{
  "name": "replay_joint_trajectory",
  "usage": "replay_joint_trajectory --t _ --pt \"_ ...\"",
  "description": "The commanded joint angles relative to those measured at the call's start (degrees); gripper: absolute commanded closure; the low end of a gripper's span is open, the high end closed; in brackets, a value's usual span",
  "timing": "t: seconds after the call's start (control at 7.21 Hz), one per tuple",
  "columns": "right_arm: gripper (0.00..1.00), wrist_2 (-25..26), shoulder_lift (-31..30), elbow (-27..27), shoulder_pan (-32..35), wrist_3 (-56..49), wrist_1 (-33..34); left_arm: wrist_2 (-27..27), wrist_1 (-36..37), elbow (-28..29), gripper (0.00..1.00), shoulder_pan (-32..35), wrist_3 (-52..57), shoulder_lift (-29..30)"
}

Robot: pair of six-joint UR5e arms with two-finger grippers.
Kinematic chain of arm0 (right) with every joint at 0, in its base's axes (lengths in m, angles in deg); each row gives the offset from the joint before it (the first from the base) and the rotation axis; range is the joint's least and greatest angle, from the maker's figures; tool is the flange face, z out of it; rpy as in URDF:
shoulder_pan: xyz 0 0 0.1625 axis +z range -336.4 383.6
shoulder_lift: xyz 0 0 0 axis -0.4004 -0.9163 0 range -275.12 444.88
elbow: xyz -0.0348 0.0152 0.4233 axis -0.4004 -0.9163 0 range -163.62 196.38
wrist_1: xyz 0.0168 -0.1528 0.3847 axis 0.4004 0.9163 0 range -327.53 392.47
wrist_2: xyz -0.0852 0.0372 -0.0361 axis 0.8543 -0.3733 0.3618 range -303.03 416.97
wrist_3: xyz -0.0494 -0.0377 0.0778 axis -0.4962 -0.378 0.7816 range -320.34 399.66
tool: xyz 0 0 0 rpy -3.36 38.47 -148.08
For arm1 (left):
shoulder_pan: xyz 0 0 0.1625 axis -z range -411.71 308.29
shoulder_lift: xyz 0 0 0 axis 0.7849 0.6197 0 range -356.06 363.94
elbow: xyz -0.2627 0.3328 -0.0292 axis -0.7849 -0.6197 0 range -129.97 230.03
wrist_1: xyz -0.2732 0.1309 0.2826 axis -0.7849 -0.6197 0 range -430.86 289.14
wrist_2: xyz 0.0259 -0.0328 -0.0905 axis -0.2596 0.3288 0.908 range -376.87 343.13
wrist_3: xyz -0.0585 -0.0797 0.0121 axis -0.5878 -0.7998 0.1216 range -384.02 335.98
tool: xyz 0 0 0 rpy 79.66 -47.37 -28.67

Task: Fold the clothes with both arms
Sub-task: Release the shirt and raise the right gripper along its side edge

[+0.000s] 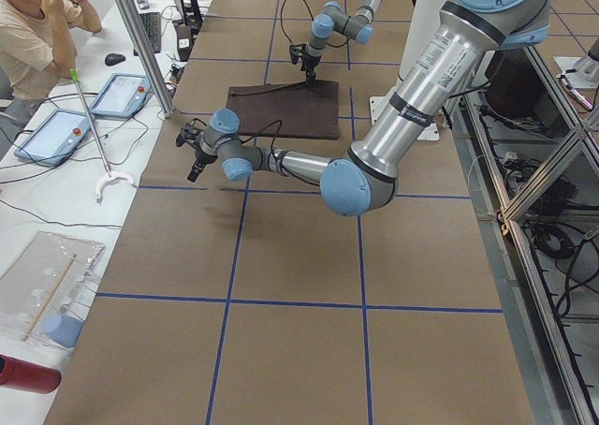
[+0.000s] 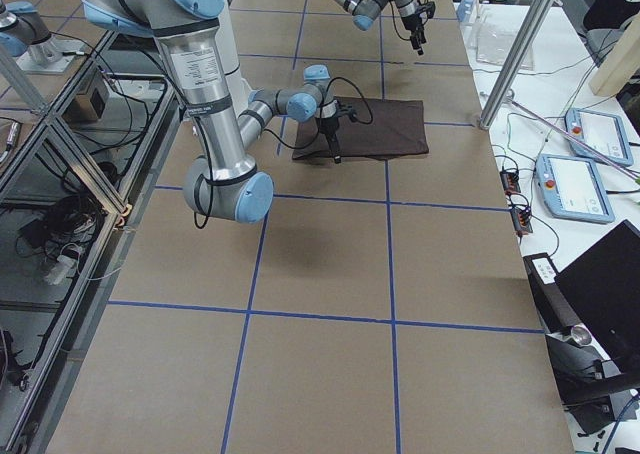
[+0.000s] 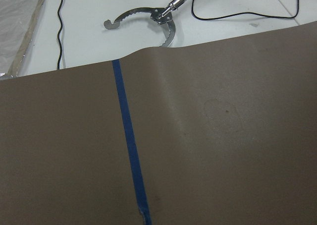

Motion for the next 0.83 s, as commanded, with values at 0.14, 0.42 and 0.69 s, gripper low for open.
replay_joint_trajectory --t 0.14,0.42,0.69 --pt "0.00 -0.9 -5.2 0.3 4.6 -5.9 0.0 0.0 -0.1 -0.1 0.00 0.0 0.0 0.1" --pt "0.00 -4.6 -6.0 0.1 9.6 -11.7 -0.1 0.0 0.2 -1.0 0.00 -0.1 0.0 0.1" --pt "0.00 -8.6 -3.5 -0.1 13.0 -11.7 -1.5 0.0 0.5 -2.1 0.00 -0.3 -0.1 0.1"
